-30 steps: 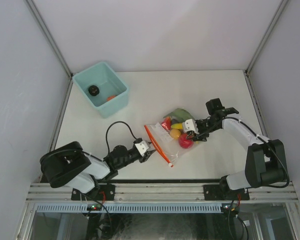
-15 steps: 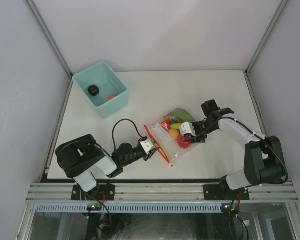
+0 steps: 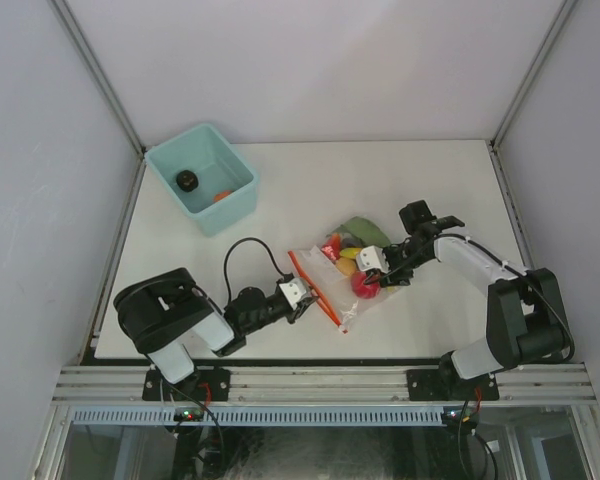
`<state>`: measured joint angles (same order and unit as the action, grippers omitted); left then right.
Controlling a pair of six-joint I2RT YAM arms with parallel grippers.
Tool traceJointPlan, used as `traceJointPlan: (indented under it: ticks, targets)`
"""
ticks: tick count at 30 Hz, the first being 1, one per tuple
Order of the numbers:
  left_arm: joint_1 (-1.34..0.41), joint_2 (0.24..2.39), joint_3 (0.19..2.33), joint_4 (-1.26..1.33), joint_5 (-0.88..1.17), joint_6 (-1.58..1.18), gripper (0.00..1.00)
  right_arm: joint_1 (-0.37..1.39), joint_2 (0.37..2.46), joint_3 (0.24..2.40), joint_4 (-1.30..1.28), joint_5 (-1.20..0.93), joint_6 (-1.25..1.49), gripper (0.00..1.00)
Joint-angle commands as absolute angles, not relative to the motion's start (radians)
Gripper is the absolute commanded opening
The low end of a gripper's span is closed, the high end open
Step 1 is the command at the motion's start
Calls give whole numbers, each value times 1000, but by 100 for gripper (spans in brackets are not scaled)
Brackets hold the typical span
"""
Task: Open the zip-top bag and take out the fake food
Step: Pick up the fake fruit from the zipper food storage bag.
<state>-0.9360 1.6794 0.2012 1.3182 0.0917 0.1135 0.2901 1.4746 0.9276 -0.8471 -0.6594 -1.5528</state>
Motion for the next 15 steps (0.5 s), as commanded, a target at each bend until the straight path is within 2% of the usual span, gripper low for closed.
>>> traceJointPlan:
  ticks: [1,7,15]
  targets:
    - [-940,1654,179,1389,103,76,34,308,1481,921,-849,-654,-1547,48]
    - [-940,1651,161,1393,96,51,28,323,1488,922,-847,-642,-1540,46]
    - [-940,1650,145,1394,80,45,27,338,1494,921,-842,-634,-1534,44]
